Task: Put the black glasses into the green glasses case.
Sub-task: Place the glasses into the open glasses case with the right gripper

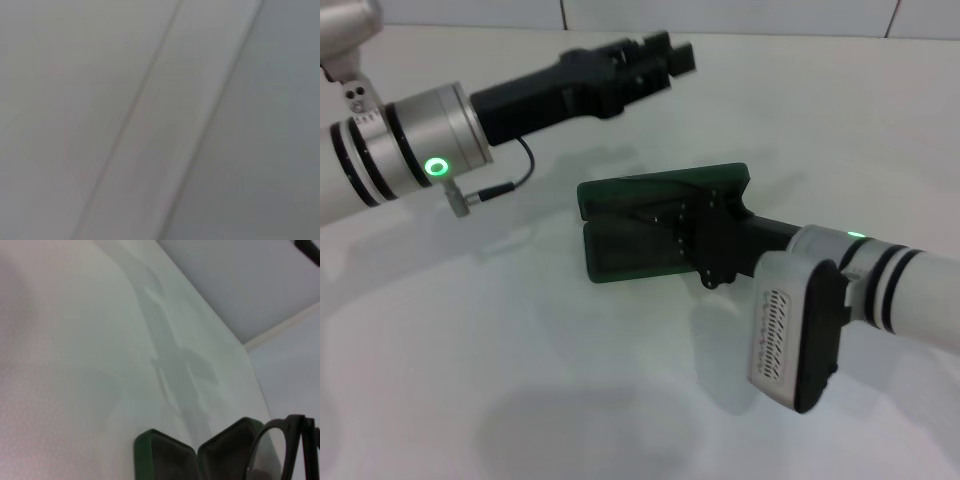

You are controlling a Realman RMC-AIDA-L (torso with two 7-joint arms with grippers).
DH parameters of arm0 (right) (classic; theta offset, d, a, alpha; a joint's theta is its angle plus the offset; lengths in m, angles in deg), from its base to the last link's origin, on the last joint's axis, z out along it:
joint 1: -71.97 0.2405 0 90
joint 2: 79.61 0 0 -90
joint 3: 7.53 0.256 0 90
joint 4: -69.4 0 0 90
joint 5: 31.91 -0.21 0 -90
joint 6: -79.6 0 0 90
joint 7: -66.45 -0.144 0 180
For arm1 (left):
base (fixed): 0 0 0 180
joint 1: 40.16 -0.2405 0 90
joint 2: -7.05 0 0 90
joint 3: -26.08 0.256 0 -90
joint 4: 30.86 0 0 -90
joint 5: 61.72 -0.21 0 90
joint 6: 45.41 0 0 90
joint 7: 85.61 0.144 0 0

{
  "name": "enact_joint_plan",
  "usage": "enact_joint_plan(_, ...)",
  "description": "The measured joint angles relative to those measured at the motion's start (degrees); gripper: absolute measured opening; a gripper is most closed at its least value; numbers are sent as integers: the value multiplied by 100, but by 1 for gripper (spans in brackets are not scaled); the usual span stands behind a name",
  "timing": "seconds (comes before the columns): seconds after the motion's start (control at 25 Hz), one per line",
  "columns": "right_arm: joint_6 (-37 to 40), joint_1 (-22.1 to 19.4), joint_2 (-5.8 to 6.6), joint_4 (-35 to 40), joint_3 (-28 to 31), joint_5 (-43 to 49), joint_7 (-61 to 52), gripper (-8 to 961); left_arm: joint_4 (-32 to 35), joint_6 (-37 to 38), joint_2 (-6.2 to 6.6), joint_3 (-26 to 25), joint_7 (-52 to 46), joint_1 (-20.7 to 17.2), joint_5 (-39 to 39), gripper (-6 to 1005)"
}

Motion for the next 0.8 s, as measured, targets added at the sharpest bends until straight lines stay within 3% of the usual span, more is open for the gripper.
enact_joint_plan(0.48, -370, 446, 0, -228, -423, 2, -732, 164, -49, -570, -5, -32, 423, -151, 573, 544)
enact_joint_plan(0.8, 180, 281, 51, -146, -311, 20, -935, 296, -12, -673, 15, -41, 433, -298, 585, 549)
